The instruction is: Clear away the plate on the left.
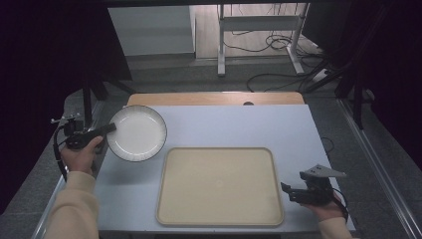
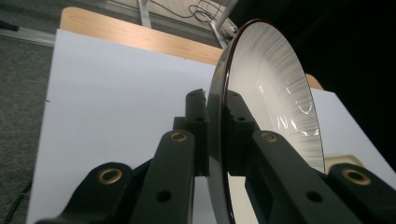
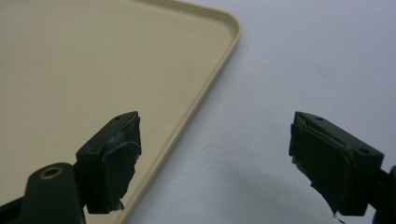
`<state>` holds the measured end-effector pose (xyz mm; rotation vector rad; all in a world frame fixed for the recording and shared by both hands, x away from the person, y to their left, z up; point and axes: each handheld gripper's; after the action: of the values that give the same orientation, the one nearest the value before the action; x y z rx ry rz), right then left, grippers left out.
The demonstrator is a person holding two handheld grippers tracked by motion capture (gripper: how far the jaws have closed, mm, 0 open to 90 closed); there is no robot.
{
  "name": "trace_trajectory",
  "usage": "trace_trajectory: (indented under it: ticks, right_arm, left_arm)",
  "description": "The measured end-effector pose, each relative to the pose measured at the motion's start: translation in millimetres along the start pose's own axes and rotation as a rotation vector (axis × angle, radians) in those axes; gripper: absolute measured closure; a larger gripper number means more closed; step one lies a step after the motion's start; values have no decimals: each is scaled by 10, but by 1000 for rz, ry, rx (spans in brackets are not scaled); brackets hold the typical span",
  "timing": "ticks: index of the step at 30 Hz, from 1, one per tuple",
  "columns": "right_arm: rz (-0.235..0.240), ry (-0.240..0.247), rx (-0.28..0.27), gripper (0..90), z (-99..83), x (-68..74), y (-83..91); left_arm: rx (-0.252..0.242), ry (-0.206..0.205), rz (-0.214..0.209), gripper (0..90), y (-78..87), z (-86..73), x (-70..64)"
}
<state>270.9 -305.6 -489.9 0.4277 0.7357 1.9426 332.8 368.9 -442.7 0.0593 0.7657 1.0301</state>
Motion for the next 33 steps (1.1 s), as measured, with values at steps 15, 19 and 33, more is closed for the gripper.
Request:
trace_trajectory:
  ticks: [15,19,33]
  right_arm:
    - [-8,6,-9,170,23,22,-1]
    - [-10,7,-9,170,24,23,-4]
    - [-8,11,-11,170,25,34,0]
  left_arm:
    - [12,-27,-42,832,40,-115,-298]
    - [21,-21,-50,832,13,-141,-362]
    - [51,-51,-105,832,-112,-238,-597]
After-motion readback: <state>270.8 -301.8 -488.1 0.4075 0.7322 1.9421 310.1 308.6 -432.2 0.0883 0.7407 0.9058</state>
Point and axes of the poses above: each handheld gripper's, and its own axes: y roughly backward along the jaws, z roughly out of its top, x roughly to its left, and after that the axes turned 5 degrees about -z, right-handed
